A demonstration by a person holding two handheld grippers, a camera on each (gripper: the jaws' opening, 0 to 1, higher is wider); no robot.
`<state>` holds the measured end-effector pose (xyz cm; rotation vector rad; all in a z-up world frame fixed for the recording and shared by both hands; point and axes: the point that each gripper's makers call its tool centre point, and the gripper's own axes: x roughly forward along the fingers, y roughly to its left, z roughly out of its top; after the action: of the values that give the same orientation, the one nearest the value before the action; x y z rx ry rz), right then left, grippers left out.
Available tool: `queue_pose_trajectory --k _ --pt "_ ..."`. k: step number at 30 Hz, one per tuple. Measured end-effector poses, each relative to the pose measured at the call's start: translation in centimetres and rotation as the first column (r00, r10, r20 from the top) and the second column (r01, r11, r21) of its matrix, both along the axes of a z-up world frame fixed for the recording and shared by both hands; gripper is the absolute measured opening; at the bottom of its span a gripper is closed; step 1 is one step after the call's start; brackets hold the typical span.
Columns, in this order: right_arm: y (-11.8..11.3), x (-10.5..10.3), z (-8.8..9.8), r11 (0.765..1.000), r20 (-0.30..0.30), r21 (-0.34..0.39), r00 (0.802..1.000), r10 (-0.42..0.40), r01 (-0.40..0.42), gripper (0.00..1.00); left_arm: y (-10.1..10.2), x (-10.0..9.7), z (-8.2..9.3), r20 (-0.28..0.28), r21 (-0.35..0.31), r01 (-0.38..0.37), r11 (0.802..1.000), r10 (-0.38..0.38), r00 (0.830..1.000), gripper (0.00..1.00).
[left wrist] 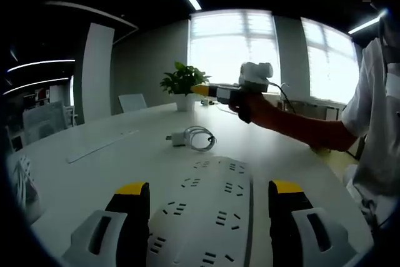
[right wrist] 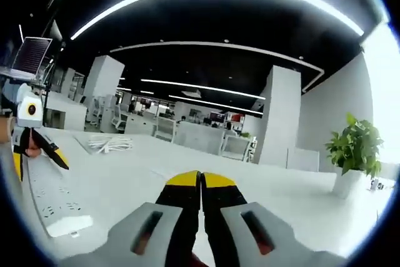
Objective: Straighten the power strip on the desk, plug the charger into it
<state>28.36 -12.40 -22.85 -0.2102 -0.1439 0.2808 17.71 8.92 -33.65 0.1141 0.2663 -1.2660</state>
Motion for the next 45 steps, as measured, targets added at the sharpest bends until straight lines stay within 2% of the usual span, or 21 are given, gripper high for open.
queue_pose_trajectory --k 2,6,7,8,10,11,13,14,17,20,23,26,33,35,42,45 --pt "0.2 0.2 -0.1 1.0 -0.006 0.011 1.0 0.006 -0.005 0.02 0.0 0.0 -0.1 0.002 0.003 0.0 1.0 0.0 1.0 0.79" --pt "-0.7 0.7 -0.9 0.993 -0.019 -0.108 0.998 -0.055 0.053 0.01 0.0 0.0 -0.2 0.003 0.009 -0.001 1.0 0.001 1.0 0.79" --pt "-1.0 1.0 -1.3 0.992 -0.039 -0.104 0.997 -0.072 0.067 0.01 0.0 0.0 -0.2 0.003 0.008 0.0 1.0 0.0 1.0 0.79" --pt "-0.7 1.1 -1.6 0.997 -0.054 -0.076 0.998 -0.036 0.032 0.01 0.0 -0.1 -0.1 0.001 0.007 0.0 1.0 0.0 1.0 0.79" --pt "0.1 1.3 -2.7 0.997 -0.118 0.059 0.991 0.058 -0.051 0.01 0.0 0.0 -0.2 0.0 0.008 -0.001 1.0 0.001 1.0 0.79" --pt "0.1 1.4 -3.5 0.994 -0.161 0.079 0.983 0.083 -0.071 0.02 0.0 0.0 -0.1 -0.001 0.007 0.0 1.0 0.0 1.0 0.79" --pt "-0.4 1.8 -4.4 0.996 -0.194 0.073 0.979 0.063 -0.049 0.05 0.0 0.0 -0.1 -0.001 0.007 -0.001 1.0 0.001 1.0 0.79" --pt "-0.6 1.8 -4.6 0.997 -0.201 0.07 0.978 0.055 -0.041 0.11 0.0 0.0 -0.2 0.0 0.008 -0.001 1.0 0.001 1.0 0.79" --pt "-1.0 2.2 -5.8 0.994 -0.274 0.108 0.961 0.04 -0.011 0.26 0.0 0.0 -0.1 -0.002 0.006 -0.001 1.0 0.001 1.0 0.79" --pt "-0.5 2.5 -6.8 0.994 -0.312 0.107 0.948 0.061 -0.029 0.29 0.0 0.0 -0.1 -0.002 0.006 -0.001 1.0 0.001 1.0 0.79" --pt "-0.1 2.7 -7.9 0.991 -0.37 0.134 0.927 0.066 -0.017 0.35 0.0 0.0 -0.1 -0.001 0.007 0.0 1.0 0.0 1.0 0.79" --pt "0.7 3.0 -9.0 0.989 -0.41 0.144 0.909 0.072 -0.013 0.35 0.0 0.0 -0.2 -0.001 0.009 0.001 1.0 -0.001 1.0 0.79" --pt "1.7 3.9 -11.0 0.988 -0.479 0.152 0.875 0.069 0.006 0.37 0.0 -0.1 -0.2 -0.002 0.009 0.001 1.0 -0.001 1.0 0.79" --pt "1.8 4.0 -11.7 0.991 -0.505 0.134 0.861 0.059 0.01 0.35 0.0 -0.1 -0.2 -0.001 0.01 0.002 1.0 -0.002 1.0 0.79" --pt "2.0 3.8 -11.9 0.991 -0.51 0.131 0.858 0.057 0.012 0.34 -0.1 -0.1 -0.1 0.0 0.01 0.004 1.0 -0.004 1.0 0.79" --pt "2.1 4.0 -12.0 0.992 -0.525 0.125 0.849 0.059 0.008 0.34 -0.1 -0.1 -0.2 0.002 0.012 0.005 1.0 -0.005 1.0 0.79"
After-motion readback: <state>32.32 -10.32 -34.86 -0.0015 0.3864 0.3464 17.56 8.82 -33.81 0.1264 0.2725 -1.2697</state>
